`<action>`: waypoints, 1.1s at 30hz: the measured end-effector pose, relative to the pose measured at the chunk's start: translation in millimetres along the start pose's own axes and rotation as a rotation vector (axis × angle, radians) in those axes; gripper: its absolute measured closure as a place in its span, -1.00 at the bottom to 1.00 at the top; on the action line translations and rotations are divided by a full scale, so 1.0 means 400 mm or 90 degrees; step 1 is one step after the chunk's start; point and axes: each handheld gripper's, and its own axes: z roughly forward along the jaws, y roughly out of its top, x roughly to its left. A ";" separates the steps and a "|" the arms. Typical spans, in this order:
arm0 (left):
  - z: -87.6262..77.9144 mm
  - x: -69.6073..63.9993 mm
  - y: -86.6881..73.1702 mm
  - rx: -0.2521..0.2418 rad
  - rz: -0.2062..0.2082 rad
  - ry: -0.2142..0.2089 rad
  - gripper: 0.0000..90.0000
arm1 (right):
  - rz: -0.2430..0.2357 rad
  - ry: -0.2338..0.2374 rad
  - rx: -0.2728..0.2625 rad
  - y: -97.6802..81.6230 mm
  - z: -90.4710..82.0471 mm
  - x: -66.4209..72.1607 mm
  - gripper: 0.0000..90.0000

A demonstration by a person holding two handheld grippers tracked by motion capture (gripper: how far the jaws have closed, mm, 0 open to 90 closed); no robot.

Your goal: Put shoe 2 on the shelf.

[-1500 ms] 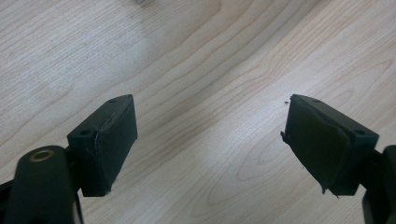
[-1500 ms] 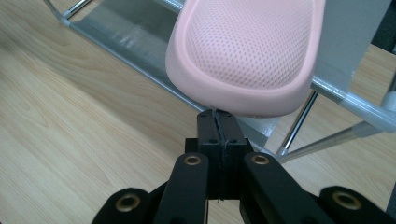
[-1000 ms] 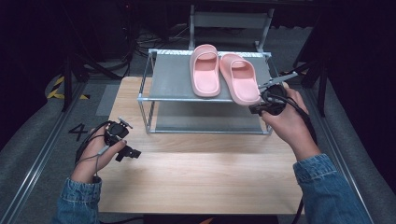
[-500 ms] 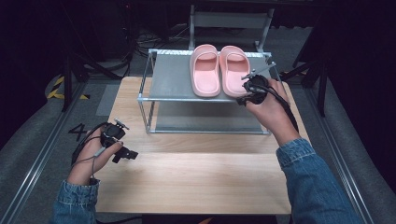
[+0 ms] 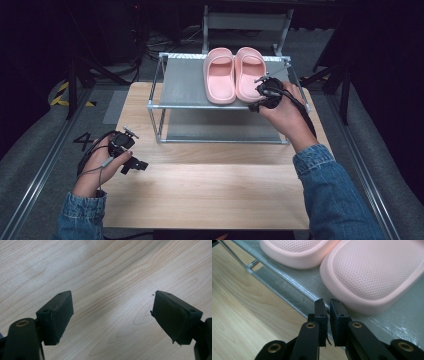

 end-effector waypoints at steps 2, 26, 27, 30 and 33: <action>0.002 -0.002 0.003 0.000 -0.001 -0.004 -0.61 | 0.005 0.004 -0.005 -0.005 -0.009 -0.002 0.84; -0.001 0.001 -0.014 -0.012 -0.006 0.011 -0.61 | 0.005 -0.005 -0.075 -0.131 -0.140 -0.041 0.18; -0.003 0.002 -0.021 -0.013 -0.008 0.011 -0.61 | 0.006 -0.004 -0.077 -0.136 -0.144 -0.041 0.17; -0.012 0.005 -0.040 -0.024 -0.017 0.018 -0.61 | -0.005 -0.005 -0.082 -0.163 -0.158 -0.045 0.10; -0.017 0.007 -0.052 -0.031 -0.019 0.019 -0.61 | -0.009 -0.008 -0.080 -0.184 -0.167 -0.047 0.06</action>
